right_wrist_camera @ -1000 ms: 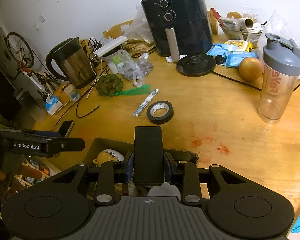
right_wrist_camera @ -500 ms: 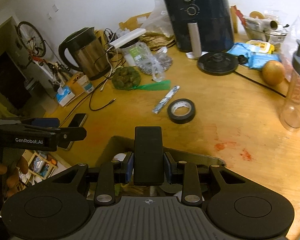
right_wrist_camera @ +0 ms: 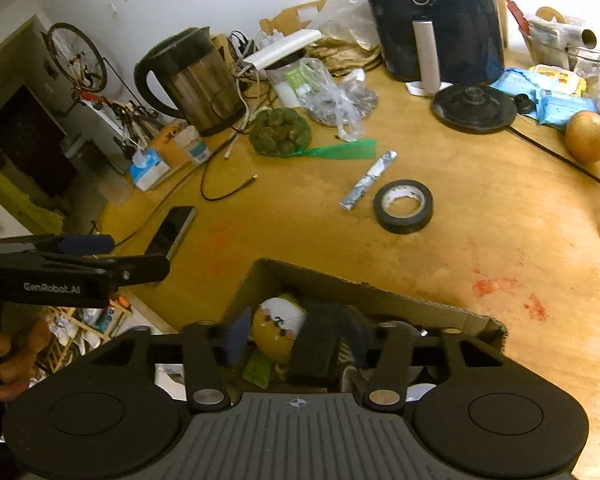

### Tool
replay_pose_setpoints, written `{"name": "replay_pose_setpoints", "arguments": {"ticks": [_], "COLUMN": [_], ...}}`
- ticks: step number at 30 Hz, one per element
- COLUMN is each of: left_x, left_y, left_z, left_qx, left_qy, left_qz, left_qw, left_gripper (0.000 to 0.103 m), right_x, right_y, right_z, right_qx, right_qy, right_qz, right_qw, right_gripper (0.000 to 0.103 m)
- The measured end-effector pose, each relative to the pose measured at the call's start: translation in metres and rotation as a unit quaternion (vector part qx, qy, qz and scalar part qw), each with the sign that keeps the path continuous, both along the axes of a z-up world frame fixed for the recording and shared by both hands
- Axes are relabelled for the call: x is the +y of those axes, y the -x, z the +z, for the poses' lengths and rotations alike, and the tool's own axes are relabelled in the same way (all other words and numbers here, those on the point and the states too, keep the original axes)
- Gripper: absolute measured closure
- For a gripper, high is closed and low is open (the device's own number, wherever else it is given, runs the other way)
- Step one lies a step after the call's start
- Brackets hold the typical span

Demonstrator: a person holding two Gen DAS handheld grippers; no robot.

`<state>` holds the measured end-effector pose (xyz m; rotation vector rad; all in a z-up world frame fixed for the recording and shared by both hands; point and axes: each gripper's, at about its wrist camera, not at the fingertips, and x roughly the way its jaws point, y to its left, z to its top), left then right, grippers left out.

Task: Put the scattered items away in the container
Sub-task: 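Open the left gripper over the box while the right gripper releases the black block into it, then withdraw both grippers from the box back over the table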

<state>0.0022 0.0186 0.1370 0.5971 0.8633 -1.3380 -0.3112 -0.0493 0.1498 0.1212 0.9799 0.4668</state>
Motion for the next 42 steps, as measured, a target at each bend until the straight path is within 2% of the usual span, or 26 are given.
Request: {"name": "replay_pose_setpoints", "arguments": {"ticks": [1,3,5,6,8,16,21,30,36,42], "left_x": [0.000,0.000,-0.001,-0.002,-0.004,-0.009,-0.016,-0.030,-0.039,-0.051], "left_y": [0.000,0.000,0.001,0.001,0.003,0.011,0.017,0.033,0.045,0.052], "left_z": [0.000,0.000,0.000,0.000,0.000,0.004,0.006,0.007,0.008,0.008], "left_qx": [0.000,0.000,0.000,-0.001,-0.002,-0.014,0.000,0.001,-0.021,-0.019], "left_qy": [0.000,-0.002,-0.003,-0.003,-0.005,0.006,0.011,0.012,0.015,0.018], "left_qz": [0.000,-0.001,-0.003,-0.004,-0.006,-0.020,-0.033,-0.063,-0.081,-0.092], "left_qw": [1.0000,1.0000,1.0000,1.0000,1.0000,0.9997,0.9994,0.9979,0.9963,0.9954], "left_gripper": [0.000,0.000,0.000,0.000,0.000,0.000,0.000,0.000,0.000,0.000], "right_x": [0.001,0.001,0.000,0.000,-0.002,-0.012,-0.021,-0.041,-0.054,-0.066], "right_y": [0.000,0.000,0.000,0.000,-0.001,-0.001,0.001,0.005,0.008,0.010], "right_z": [0.000,0.002,0.003,0.003,0.005,0.007,0.008,0.011,0.012,0.011], "right_qx": [-0.002,-0.008,-0.012,-0.015,-0.024,-0.033,-0.038,-0.043,-0.044,-0.044], "right_qy": [0.004,0.008,0.009,0.014,0.022,0.038,0.041,0.046,0.046,0.047], "right_qz": [-0.001,-0.007,-0.013,-0.017,-0.026,-0.047,-0.066,-0.105,-0.133,-0.158], "right_qw": [1.000,1.000,1.000,1.000,0.999,0.998,0.996,0.992,0.989,0.985], "right_gripper": [0.037,0.021,0.014,0.006,0.000,0.000,0.000,0.000,0.000,0.000]}}
